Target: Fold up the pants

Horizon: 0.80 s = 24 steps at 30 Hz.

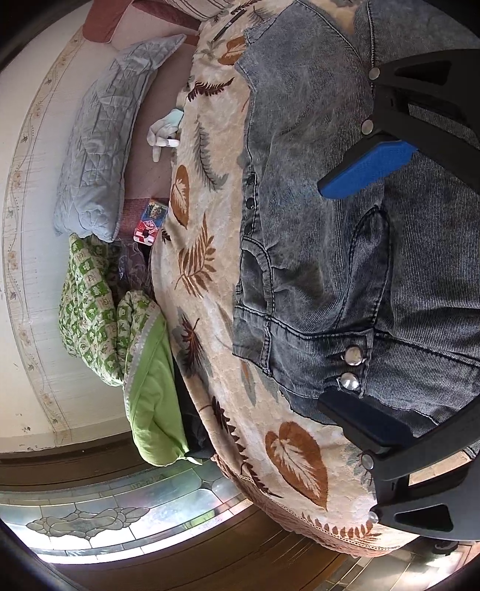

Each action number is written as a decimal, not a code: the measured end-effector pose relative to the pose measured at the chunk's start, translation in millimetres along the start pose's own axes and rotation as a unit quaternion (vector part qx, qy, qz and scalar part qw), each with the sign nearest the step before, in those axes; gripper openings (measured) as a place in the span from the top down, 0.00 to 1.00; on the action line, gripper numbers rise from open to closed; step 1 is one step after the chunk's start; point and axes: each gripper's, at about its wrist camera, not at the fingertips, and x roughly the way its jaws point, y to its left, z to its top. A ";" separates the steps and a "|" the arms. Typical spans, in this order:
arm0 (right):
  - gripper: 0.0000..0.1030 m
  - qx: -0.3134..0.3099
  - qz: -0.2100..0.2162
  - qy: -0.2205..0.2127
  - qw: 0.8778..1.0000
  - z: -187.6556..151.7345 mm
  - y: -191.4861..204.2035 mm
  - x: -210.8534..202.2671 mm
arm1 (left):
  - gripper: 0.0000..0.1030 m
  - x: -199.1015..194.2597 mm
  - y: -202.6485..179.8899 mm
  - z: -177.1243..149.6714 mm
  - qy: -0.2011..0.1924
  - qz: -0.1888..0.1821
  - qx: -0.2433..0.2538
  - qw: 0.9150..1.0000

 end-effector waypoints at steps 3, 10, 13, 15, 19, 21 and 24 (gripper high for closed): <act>0.00 0.045 0.012 0.024 0.999 0.5 -15.8 7.1 | 0.00 2.9 6.8 0.6 0.005 0.007 -0.009 1.000; 0.00 0.105 0.014 0.045 0.993 0.2 -43.9 5.7 | 0.00 2.0 12.1 -0.4 0.004 0.016 -0.007 1.000; 0.00 0.105 0.018 0.061 0.992 6.3 -62.6 2.3 | 0.00 0.1 10.1 -0.7 0.000 0.021 0.001 1.000; 0.00 0.114 0.023 0.076 0.990 4.9 -82.5 -5.3 | 0.00 -1.9 11.5 -0.8 -0.004 0.023 0.003 1.000; 0.01 0.149 0.057 0.098 0.982 -11.3 -122.4 -29.3 | 0.00 -5.4 11.6 -0.4 -0.007 0.013 0.001 1.000; 0.04 0.144 0.070 0.123 0.979 -24.6 -129.4 -33.1 | 0.00 -7.5 7.2 0.2 -0.008 0.007 0.001 1.000; 0.20 0.136 0.085 0.157 0.974 -41.3 -132.7 -26.2 | 0.00 -11.3 -4.6 0.6 -0.013 0.003 0.012 1.000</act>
